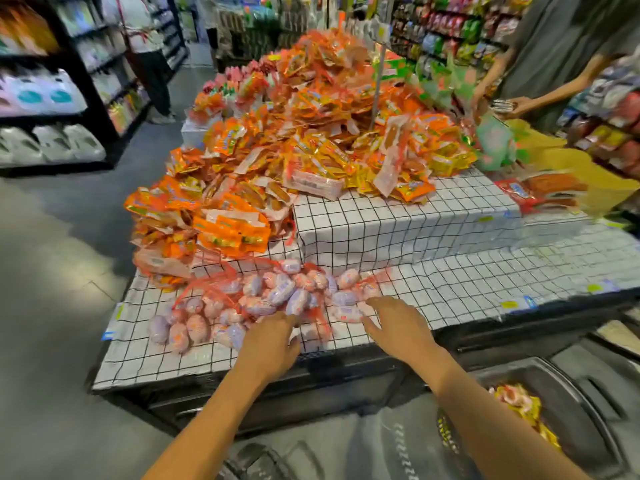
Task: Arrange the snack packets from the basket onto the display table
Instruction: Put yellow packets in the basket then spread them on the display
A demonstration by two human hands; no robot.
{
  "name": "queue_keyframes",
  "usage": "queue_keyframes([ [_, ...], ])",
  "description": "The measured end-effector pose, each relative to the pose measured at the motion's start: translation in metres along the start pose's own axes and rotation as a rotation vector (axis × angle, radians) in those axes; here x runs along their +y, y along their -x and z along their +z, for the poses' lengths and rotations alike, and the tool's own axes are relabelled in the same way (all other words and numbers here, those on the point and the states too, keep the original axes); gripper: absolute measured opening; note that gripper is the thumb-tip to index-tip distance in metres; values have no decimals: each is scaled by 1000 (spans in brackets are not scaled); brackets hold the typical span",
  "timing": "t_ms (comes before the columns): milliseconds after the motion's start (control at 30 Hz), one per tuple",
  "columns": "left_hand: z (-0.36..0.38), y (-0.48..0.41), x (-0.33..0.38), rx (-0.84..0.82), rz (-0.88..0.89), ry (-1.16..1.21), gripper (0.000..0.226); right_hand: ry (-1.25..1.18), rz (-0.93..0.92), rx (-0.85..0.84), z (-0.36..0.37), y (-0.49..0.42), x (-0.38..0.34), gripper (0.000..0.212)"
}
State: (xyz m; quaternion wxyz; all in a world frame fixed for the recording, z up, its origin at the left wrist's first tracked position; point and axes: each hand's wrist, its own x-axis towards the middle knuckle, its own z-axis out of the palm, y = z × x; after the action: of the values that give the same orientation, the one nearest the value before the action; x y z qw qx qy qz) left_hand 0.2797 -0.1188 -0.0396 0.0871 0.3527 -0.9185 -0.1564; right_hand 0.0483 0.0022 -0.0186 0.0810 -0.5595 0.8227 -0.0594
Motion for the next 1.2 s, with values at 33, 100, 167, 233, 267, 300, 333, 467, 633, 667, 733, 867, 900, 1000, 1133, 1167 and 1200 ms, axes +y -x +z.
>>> queue_keyframes([
  [33, 6, -2, 14, -20, 32, 9, 31, -8, 41, -14, -2, 16, 13, 48],
  [100, 17, -8, 44, -68, 89, 6, 31, -20, 116, -20, -6, 49, 40, 48],
  [167, 30, -13, 79, -116, 164, 15, 32, -14, 196, -25, -9, 85, 68, 46],
  [233, 44, -16, 117, -168, 235, 27, 31, -13, 297, -23, -10, 122, 100, 44],
  [267, 50, -15, 139, -192, 265, 43, 32, -18, 343, -13, -11, 142, 116, 43],
  [300, 59, -14, 159, -212, 296, 54, 33, -26, 392, -6, -13, 162, 130, 42],
  [333, 68, -13, 180, -230, 333, 59, 35, -36, 441, -4, -13, 182, 147, 41],
  [467, 106, -4, 270, -301, 444, 13, 32, -37, 579, -24, -17, 263, 216, 43],
  [633, 150, 25, 380, -335, 524, -10, 23, -38, 691, 46, -16, 367, 288, 33],
  [667, 160, 31, 399, -348, 545, -20, 23, -29, 711, 64, -12, 384, 302, 31],
  [733, 178, 39, 432, -367, 563, -30, 22, -38, 729, 67, -10, 412, 327, 29],
  [867, 206, 44, 488, -393, 592, -68, 27, -108, 748, 50, -9, 447, 373, 26],
  [900, 212, 42, 498, -408, 594, -87, 29, -111, 753, 37, -9, 452, 383, 25],
  [1000, 228, 31, 522, -426, 616, -141, 33, -105, 798, 30, -6, 457, 412, 26],
  [1133, 251, 5, 541, -406, 622, -212, 30, -92, 792, 24, -3, 444, 451, 32],
  [1167, 256, -3, 544, -400, 631, -243, 29, -89, 787, 21, -2, 438, 461, 33],
  [1200, 262, -12, 547, -402, 630, -265, 28, -81, 779, 18, -1, 430, 470, 33],
])
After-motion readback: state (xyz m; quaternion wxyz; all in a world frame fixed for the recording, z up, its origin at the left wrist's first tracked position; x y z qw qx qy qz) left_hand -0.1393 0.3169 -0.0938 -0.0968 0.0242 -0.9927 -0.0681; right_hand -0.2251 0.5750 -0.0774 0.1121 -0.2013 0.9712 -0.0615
